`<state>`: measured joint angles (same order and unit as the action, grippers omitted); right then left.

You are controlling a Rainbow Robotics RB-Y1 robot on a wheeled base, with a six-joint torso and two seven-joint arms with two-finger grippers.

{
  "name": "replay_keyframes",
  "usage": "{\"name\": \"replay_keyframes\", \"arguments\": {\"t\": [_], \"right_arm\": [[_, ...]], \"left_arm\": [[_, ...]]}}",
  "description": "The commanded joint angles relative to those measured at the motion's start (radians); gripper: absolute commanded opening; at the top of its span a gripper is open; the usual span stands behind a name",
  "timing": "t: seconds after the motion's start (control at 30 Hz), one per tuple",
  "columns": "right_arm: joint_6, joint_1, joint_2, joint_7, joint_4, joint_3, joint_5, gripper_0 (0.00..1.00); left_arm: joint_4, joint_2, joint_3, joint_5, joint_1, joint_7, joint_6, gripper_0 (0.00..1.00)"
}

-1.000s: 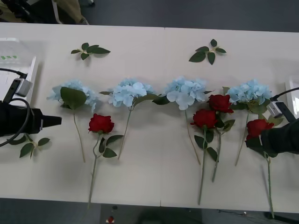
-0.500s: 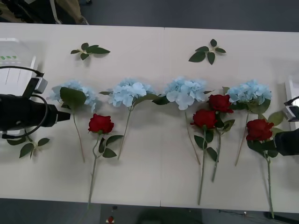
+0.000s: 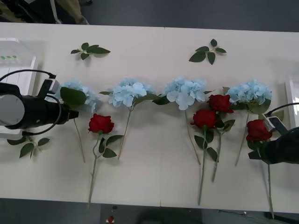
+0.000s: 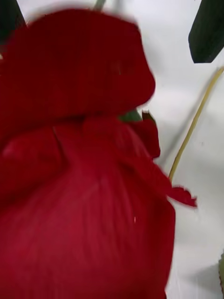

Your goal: Put the red flowers into the right box and the blue flowers into the left box

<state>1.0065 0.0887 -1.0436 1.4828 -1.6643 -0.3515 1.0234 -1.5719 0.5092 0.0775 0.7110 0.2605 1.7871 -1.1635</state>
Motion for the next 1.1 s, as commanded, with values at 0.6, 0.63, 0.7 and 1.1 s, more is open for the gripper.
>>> {"name": "replay_keyframes", "arguments": {"t": [0.6, 0.63, 0.7, 1.1], "right_arm": [[-0.080, 0.079, -0.047, -0.025, 0.067, -0.060, -0.003, 0.00], [-0.066, 0.080, -0.055, -0.027, 0.054, -0.046, 0.023, 0.00], [-0.019, 0.080, -0.062, -0.030, 0.028, -0.007, 0.075, 0.00], [0.442, 0.062, -0.003, -0.056, -0.046, 0.579, 0.345, 0.00]], "left_arm": [[0.144, -0.011, -0.131, -0.090, 0.109, -0.012, 0.166, 0.07], [0.144, -0.011, -0.133, -0.093, 0.108, -0.012, 0.166, 0.02], [0.144, -0.011, -0.133, -0.094, 0.109, -0.012, 0.166, 0.01], [0.144, -0.011, -0.128, -0.116, 0.109, -0.009, 0.166, 0.00]]}}
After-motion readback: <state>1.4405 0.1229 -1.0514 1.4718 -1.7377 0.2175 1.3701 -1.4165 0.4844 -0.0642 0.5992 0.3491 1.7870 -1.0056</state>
